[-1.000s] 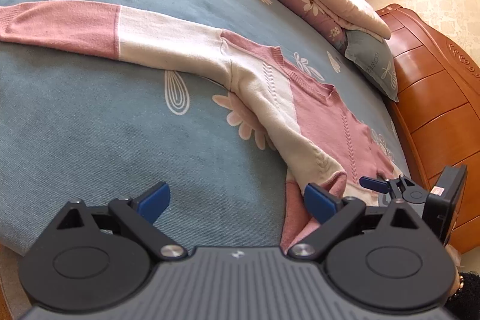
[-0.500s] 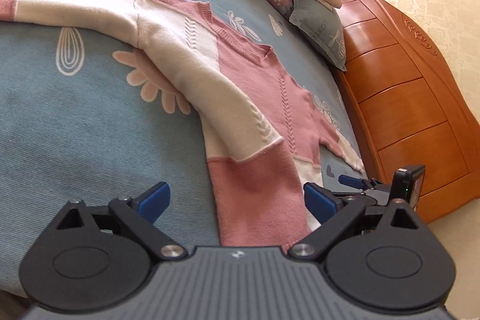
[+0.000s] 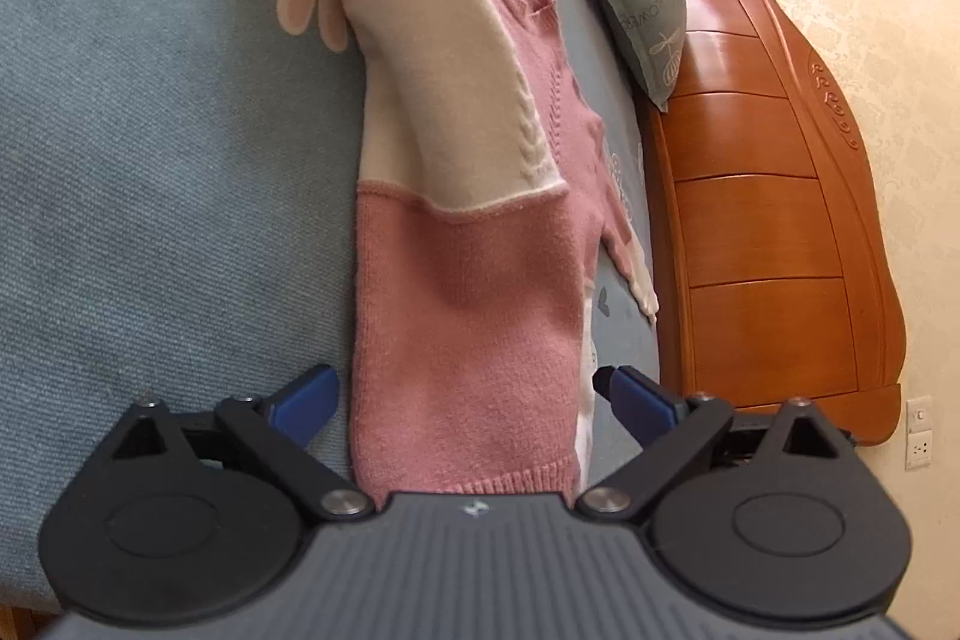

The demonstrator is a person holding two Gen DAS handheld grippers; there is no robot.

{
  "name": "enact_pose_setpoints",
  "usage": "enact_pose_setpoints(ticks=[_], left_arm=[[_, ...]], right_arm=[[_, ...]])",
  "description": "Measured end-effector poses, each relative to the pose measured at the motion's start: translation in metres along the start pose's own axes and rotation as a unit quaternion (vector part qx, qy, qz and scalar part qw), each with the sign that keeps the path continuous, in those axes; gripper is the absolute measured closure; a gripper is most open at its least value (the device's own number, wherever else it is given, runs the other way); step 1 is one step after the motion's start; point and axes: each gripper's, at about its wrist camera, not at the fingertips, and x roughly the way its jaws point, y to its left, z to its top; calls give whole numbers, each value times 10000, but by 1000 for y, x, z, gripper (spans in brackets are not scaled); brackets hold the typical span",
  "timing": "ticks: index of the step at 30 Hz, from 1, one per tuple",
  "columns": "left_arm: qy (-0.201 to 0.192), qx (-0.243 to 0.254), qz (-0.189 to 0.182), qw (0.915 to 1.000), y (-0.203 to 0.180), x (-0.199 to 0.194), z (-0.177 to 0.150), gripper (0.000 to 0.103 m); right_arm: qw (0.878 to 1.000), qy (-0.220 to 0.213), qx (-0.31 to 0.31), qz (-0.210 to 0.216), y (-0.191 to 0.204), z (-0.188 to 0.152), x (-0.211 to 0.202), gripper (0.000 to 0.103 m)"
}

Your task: Fold clothes

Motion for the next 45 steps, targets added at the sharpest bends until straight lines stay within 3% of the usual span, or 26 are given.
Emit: enact_pose_setpoints(ticks=[6, 14, 20, 24, 26, 27, 29, 31, 32, 34, 37, 45], left_arm=[[-191, 639, 85, 9977, -18, 22, 11, 4], [-95, 792, -318, 9963, -6, 3, -5, 10], [-76, 581, -186, 9981, -20, 32, 24, 10], [35, 883, -166, 9959, -24, 34, 15, 9], [15, 921, -347, 9951, -16, 25, 6, 14], [-44, 810, -383, 9960, -9, 20, 4, 22], [-182, 529, -365, 9978, 8, 11, 1, 45], [-240, 157, -152, 9995, 24, 10, 3, 87], [-243, -43, -53, 9997, 33, 11, 4, 94], [-210, -76, -196, 9996, 37, 14, 5, 92], [-160, 192, -14, 9997, 28, 19, 6, 92], [-195, 201, 56, 9996, 25, 23, 6, 92]], right_arm=[[9990, -203, 375, 133, -12, -1, -7, 0], [9985, -161, 474, 214, -14, -7, -6, 0], [9978, -190, 579, 279, -16, -8, -6, 0], [9972, -198, 639, 335, -17, -11, -7, 0], [9965, -181, 713, 407, -19, -13, -6, 0], [9960, -166, 751, 453, -20, -14, -6, 0], [9955, -134, 789, 514, -20, -15, -4, 0], [9957, -110, 762, 507, -18, -15, -1, 0], [9958, -98, 754, 505, -18, -16, 0, 0], [9957, -71, 758, 525, -17, -17, 2, 0], [9958, -39, 759, 512, -17, -19, 3, 0], [9962, 44, 747, 438, -17, -22, 5, 0]])
